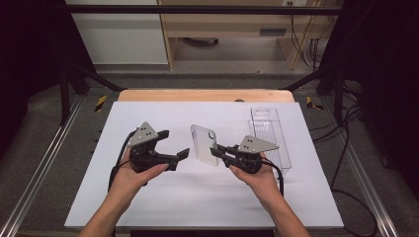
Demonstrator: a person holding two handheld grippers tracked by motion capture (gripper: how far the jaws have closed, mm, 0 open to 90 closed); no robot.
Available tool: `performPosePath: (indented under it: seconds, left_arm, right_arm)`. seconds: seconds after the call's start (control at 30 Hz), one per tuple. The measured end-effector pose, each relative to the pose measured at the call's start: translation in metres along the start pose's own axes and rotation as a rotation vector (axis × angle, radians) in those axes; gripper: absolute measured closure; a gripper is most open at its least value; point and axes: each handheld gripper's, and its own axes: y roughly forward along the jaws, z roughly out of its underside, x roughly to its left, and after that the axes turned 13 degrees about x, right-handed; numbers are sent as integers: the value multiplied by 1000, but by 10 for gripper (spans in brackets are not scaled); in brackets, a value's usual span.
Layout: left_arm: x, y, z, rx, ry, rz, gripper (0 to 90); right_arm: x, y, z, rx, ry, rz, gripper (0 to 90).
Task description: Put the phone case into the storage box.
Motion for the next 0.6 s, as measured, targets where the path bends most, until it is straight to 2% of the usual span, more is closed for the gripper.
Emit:
performPosePath:
  seconds: [0.6]
  left_arm:
    - [2, 14, 15, 12, 32, 10, 101]
  right_arm:
    - [4, 1, 8, -1, 12, -59, 814]
